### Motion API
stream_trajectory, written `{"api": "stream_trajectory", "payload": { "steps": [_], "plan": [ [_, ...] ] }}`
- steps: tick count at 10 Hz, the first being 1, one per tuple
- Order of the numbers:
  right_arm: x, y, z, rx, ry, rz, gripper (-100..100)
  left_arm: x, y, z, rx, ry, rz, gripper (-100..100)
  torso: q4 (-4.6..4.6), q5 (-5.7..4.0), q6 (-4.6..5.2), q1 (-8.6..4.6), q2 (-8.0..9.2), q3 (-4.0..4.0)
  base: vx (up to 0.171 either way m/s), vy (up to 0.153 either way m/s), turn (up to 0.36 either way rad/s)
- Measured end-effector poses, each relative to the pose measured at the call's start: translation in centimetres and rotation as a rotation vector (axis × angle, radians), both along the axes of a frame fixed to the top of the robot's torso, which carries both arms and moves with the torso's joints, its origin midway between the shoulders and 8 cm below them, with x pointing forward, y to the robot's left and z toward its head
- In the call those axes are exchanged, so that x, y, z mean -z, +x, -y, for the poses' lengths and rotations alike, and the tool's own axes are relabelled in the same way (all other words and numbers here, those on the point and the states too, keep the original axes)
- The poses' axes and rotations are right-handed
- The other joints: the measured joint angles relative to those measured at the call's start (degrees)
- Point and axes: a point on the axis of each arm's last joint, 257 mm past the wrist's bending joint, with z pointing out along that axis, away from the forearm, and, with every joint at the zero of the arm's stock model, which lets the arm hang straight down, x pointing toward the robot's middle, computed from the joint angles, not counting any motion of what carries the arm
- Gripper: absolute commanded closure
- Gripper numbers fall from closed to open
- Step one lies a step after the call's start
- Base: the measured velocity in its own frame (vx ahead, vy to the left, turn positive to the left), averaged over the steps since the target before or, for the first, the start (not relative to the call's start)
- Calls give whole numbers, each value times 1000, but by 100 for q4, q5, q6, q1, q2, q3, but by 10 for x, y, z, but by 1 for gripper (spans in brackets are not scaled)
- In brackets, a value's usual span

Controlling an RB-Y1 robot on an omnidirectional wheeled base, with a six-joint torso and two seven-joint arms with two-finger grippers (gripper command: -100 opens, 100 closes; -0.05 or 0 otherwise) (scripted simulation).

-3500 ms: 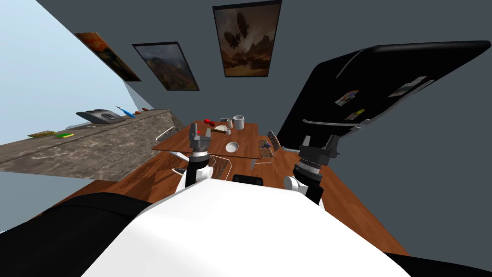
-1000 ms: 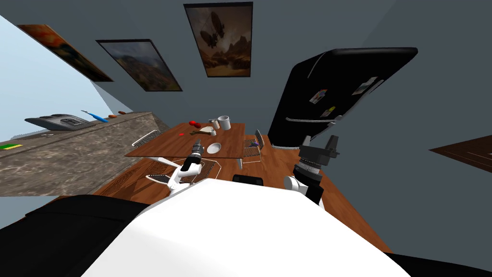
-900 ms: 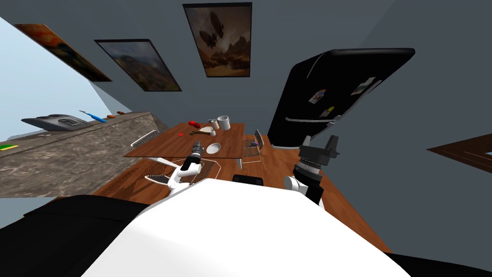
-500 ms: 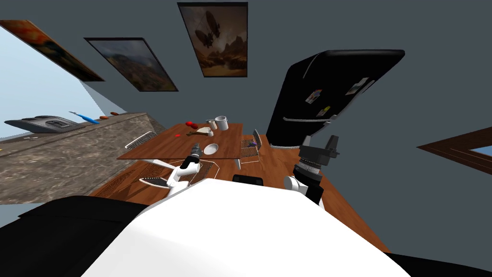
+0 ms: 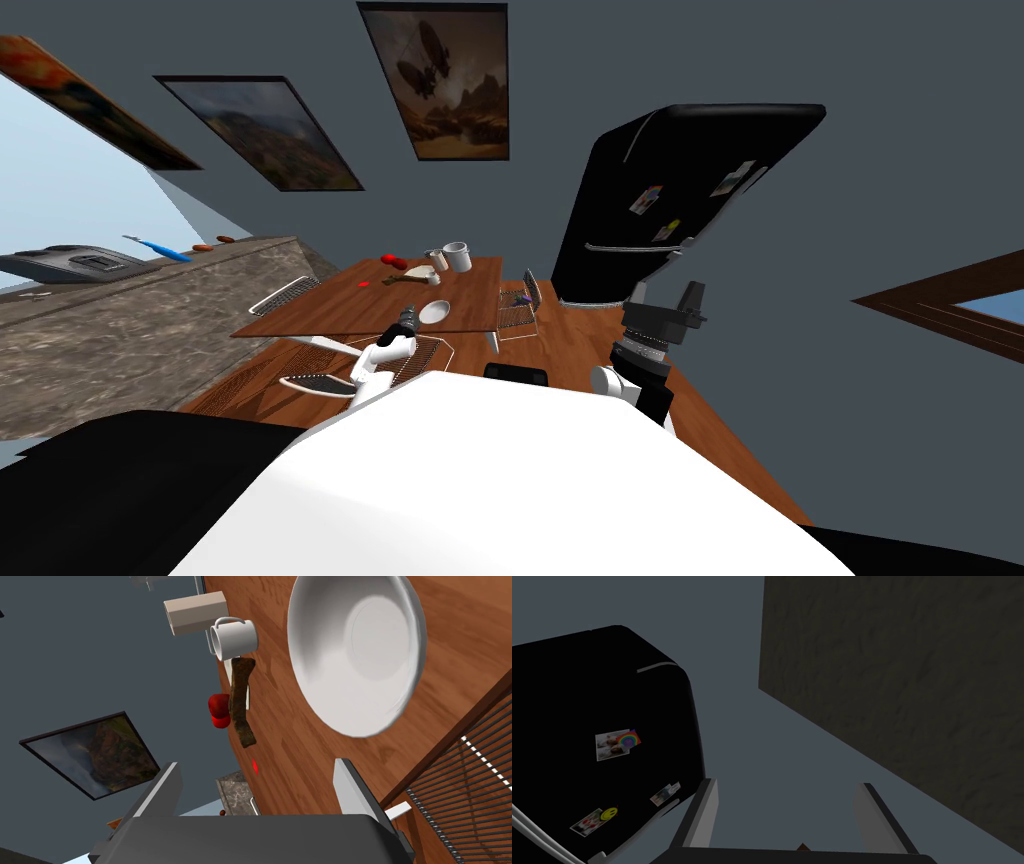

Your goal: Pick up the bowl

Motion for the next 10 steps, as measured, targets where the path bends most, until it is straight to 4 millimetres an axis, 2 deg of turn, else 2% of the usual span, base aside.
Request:
{"api": "stream_trajectory", "payload": {
  "steps": [2, 10],
  "plan": [
    [0, 0, 0, 0, 0, 0, 0, 11, -5, -11, -27, -32, -43, -100, 0, 0, 0, 2, -1, 0, 14, -19, -38],
    [0, 0, 0, 0, 0, 0, 0, 70, -30, -33, -136, -197, -235, -100, 0, 1, -1, 9, 0, 0, 15, -8, -50]
  ]
}}
